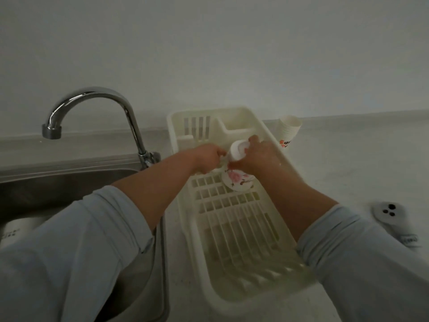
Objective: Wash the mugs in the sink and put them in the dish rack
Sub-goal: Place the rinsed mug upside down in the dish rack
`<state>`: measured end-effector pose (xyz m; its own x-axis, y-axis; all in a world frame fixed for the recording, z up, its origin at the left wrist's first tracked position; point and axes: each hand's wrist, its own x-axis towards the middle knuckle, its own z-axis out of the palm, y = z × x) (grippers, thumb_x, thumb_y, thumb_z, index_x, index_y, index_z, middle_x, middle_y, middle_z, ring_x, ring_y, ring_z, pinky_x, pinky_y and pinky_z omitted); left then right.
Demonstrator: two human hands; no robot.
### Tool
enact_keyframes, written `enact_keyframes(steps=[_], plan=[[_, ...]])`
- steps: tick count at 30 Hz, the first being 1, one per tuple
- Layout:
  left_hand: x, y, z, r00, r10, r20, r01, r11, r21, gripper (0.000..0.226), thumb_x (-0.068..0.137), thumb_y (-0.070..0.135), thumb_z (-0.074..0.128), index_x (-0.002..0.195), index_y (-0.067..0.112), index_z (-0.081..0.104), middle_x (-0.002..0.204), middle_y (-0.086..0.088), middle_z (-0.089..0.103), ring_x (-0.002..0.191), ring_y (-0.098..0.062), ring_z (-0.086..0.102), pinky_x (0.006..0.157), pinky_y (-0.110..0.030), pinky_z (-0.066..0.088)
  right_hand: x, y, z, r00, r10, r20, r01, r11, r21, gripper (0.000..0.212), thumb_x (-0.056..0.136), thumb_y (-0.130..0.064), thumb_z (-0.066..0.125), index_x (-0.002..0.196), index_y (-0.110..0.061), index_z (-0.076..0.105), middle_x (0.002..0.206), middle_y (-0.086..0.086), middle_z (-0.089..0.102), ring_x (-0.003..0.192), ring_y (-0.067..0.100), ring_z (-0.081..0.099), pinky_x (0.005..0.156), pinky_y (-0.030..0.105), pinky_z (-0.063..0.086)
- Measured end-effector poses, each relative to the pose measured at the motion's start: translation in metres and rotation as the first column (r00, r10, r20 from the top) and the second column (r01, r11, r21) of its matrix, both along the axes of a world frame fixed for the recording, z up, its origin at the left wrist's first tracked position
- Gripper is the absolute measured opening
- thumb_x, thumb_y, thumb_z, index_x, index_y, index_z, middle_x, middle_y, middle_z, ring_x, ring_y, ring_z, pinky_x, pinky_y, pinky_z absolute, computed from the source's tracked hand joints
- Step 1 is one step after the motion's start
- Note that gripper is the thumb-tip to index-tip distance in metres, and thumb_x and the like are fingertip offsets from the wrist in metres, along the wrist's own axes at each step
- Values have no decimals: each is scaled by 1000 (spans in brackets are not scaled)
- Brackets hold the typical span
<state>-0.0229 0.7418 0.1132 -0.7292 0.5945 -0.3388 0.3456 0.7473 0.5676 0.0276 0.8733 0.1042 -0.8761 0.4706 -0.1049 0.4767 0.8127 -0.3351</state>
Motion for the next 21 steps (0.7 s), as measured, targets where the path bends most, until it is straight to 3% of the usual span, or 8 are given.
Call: enact_keyframes(steps=[3,6,10,13,17,21], plan=[[-8,6,-6,1000,13,-14,-12,1000,22,51,92,-2,40,140,14,42,137,-12,49,114,-30,54,86,-36,48,-4,-4,-9,995,77,-66,-69,991,111,82,70,-46,76,133,-12,34,131,13,37,122,33,40,91,37,40],[-13,6,-9,1000,10,-27,-8,999,48,57,88,-4,42,142,16,39,143,-10,44,126,-27,45,98,-34,39,-5,-1,-6,984,179,12,-178,964,196,79,72,-37,77,134,-13,35,133,11,35,122,33,35,90,35,39],[-11,-10,-6,998,62,3,-62,977,203,58,90,2,51,143,17,35,145,-6,41,129,-23,43,97,-31,42,-1,-3,2,974,222,46,-226,942,249,74,75,-34,74,135,-15,37,134,11,38,122,33,37,96,40,39],[-7,-39,3,991,131,-13,-119,935,333,42,91,11,56,132,15,50,129,-2,55,107,-14,55,82,-24,44,-2,-22,15,971,229,-73,-201,940,274,51,83,-32,65,127,-15,46,129,9,44,119,29,41,94,38,40],[7,-104,17,964,181,-192,-93,914,395,12,90,18,58,98,19,66,93,4,65,73,-3,58,64,-12,41,-5,-85,39,906,271,-324,-202,952,231,15,87,-24,55,94,-12,60,102,6,58,95,23,54,72,29,38],[21,-197,22,935,175,-309,-72,946,316,14,88,16,60,97,13,70,83,6,61,70,-5,55,66,-11,36,-8,-175,51,853,369,-369,-322,928,185,7,84,-24,56,81,-18,55,87,2,63,83,19,56,71,30,43]])
